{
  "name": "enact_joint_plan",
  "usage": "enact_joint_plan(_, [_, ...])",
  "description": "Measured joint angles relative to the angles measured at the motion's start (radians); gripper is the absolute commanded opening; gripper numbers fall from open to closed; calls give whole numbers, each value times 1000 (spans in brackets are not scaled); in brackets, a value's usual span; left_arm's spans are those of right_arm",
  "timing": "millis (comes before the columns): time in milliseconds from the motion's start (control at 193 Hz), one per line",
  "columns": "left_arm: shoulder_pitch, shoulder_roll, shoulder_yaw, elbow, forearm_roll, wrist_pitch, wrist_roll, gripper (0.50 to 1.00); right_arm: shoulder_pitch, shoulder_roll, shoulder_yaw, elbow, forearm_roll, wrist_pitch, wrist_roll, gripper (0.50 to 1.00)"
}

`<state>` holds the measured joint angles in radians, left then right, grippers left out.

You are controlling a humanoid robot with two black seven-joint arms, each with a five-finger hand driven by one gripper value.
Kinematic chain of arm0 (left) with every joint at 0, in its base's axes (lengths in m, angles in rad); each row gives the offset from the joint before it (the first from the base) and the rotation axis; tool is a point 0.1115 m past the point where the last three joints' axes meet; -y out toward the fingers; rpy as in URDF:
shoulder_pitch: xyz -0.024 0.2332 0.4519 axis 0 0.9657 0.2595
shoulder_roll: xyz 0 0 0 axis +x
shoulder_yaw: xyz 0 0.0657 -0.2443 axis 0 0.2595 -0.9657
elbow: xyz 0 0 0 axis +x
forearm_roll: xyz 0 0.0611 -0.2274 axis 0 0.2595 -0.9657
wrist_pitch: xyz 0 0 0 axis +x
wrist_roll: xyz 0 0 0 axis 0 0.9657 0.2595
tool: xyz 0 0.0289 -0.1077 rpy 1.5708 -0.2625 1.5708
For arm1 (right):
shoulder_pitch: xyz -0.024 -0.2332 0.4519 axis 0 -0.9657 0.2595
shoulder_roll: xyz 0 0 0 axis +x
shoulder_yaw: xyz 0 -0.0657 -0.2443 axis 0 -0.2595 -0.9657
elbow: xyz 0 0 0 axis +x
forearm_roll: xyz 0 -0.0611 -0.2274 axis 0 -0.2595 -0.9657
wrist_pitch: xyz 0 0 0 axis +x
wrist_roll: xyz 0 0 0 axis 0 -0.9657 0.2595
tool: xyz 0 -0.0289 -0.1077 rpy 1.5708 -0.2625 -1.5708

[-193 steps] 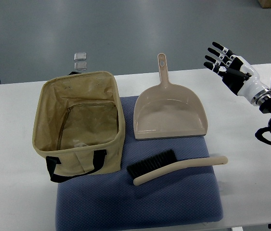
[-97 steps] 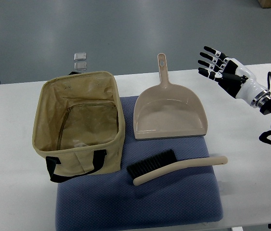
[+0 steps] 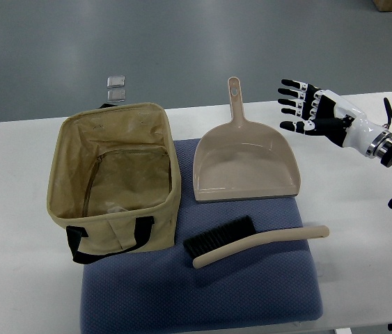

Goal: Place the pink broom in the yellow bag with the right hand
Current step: 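Lower the open right hand toward the beige brush handle, then close the right hand around the beige brush handle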

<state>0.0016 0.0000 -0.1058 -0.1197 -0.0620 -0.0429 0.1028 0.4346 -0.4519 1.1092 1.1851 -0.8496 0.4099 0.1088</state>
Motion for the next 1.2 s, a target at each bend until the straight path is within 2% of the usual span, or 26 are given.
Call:
enact_joint_plan(316, [0,0,0,0,0,0,0,1000,34,-174,-151,150,-296,-17,66,915])
enact_joint_plan(678, [0,0,0,0,0,0,0,1000,49,-365,-390,379,-598,-192,84,913])
enact_joint_plan(993, [0,0,0,0,0,0,0,1000,46,-415,-571,438,-738,-372,85,907])
enact_joint_plan(1200, [0,0,0,0,0,0,0,1000,45,-435,-609,469,-754,-401,77,905])
